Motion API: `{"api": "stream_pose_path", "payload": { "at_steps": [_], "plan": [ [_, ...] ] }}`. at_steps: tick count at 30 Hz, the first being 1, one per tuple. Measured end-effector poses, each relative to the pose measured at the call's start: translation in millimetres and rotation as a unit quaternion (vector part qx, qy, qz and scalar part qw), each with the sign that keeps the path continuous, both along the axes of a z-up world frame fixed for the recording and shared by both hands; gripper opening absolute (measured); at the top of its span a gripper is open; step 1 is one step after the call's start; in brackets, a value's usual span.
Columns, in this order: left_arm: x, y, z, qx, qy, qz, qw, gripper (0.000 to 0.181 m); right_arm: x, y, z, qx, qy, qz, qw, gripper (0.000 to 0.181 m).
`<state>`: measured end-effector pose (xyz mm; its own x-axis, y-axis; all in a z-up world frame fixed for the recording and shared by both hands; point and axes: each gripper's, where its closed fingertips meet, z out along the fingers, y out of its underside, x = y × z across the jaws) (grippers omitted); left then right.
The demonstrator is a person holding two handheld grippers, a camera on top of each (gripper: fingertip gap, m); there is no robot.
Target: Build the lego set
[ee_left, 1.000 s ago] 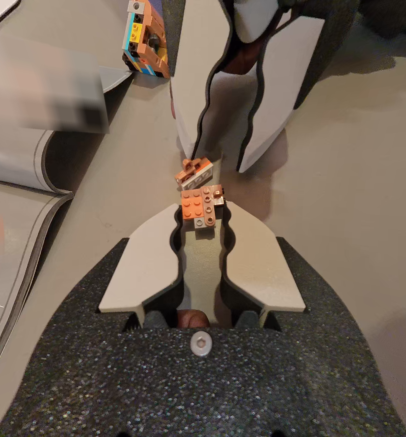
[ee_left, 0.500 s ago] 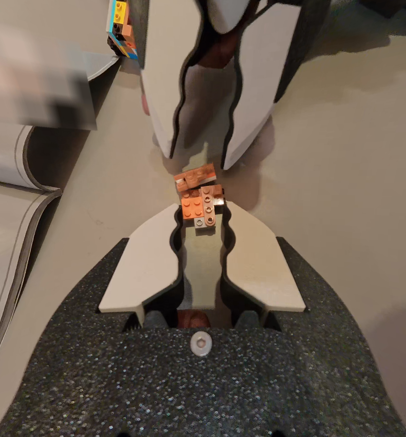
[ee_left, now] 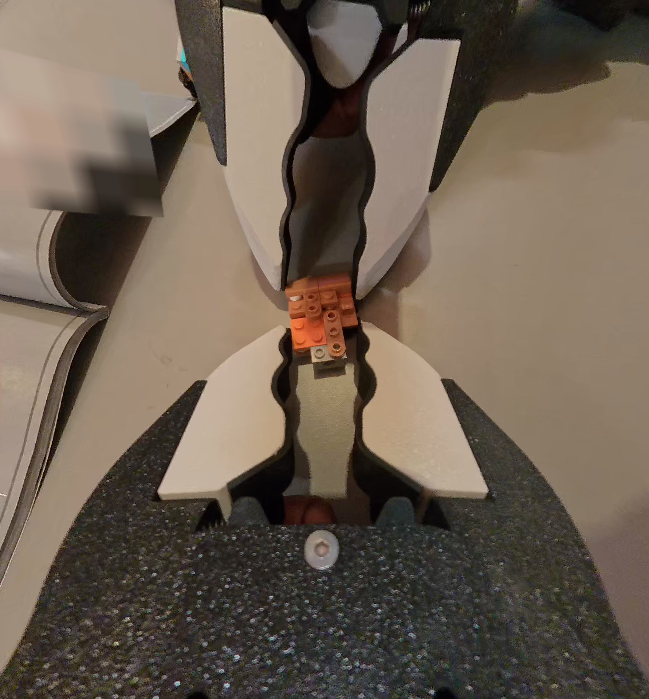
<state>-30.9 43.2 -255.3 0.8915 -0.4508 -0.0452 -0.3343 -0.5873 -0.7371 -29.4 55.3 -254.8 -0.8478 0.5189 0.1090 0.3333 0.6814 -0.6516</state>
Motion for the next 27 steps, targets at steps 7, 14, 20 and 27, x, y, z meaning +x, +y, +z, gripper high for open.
{"api": "stream_pose_path", "payload": {
  "at_steps": [7, 14, 20, 27],
  "plan": [
    [3.1, 0.1, 0.2, 0.008, 0.006, -0.011, 1.0, 0.032, 2.6, -2.7, -0.8, 0.014, 0.004, -0.009, 1.0, 0.037],
    [2.8, 1.1, -0.8, 0.01, 0.001, -0.009, 1.0, 0.032, 1.2, -3.4, -3.4, 0.029, 0.018, -0.016, 0.999, 0.04],
    [1.8, 2.0, -0.1, 0.009, -0.012, -0.006, 1.0, 0.032, -2.7, -4.9, -4.9, 0.023, 0.021, -0.028, 0.999, 0.04],
    [1.3, 2.4, -0.5, 0.008, -0.014, -0.006, 1.0, 0.032, -4.0, -6.4, -5.6, 0.013, 0.011, -0.012, 1.0, 0.04]
  ]
}}
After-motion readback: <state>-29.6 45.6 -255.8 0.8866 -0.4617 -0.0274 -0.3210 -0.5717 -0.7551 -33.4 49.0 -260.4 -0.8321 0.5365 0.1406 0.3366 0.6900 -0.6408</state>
